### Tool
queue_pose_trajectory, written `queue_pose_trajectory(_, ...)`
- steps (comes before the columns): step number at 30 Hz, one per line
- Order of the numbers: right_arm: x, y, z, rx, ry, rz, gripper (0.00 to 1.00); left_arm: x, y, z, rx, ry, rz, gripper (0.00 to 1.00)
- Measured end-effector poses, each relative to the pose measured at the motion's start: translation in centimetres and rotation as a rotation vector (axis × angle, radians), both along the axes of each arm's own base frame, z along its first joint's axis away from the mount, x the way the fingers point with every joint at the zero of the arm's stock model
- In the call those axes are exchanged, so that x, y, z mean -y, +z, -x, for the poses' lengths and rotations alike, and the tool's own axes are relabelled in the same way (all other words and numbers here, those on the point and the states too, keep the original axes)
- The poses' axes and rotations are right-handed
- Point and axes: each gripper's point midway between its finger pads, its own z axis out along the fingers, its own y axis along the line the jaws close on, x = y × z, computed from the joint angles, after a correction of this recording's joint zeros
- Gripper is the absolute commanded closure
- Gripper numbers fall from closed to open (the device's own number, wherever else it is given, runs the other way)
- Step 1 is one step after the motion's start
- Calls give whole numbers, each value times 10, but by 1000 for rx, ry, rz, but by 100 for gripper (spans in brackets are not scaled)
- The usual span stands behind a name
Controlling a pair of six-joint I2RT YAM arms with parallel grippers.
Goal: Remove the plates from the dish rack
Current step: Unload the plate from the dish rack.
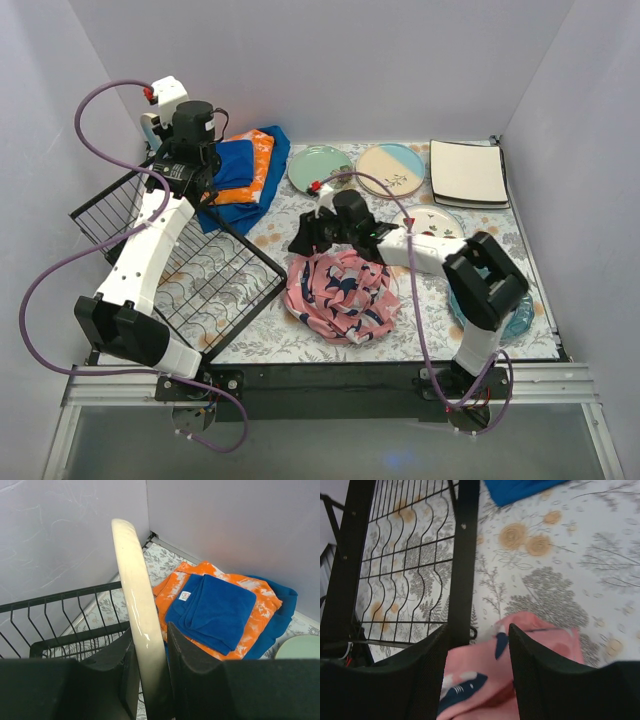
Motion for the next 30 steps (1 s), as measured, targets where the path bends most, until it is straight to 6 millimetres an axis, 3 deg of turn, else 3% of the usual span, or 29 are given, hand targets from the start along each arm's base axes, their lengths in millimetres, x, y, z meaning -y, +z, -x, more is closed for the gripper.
queue_pose_trajectory(3,-32,-23,9,-31,89,16,43,-1,3,-1,7,0,-5,100)
queue_pose_trajectory(5,-43,-39,16,-62,137,28,43,-1,3,-1,8,0,-7,100)
queue_pose_trajectory(10,-49,-63,23,-123,189,46,43,-1,5,-2,14,-4,-14,100)
queue_pose_trajectory(18,-62,-46,17,-103,193,12,44,0,7,-5,14,-19,-30,100)
queue_pose_trajectory(26,-64,-45,15,-101,164,19,43,1,7,-6,12,-18,-44,100)
queue_pose_trajectory(30,-80,-42,13,-89,187,9,43,1,9,-7,15,-19,-46,100)
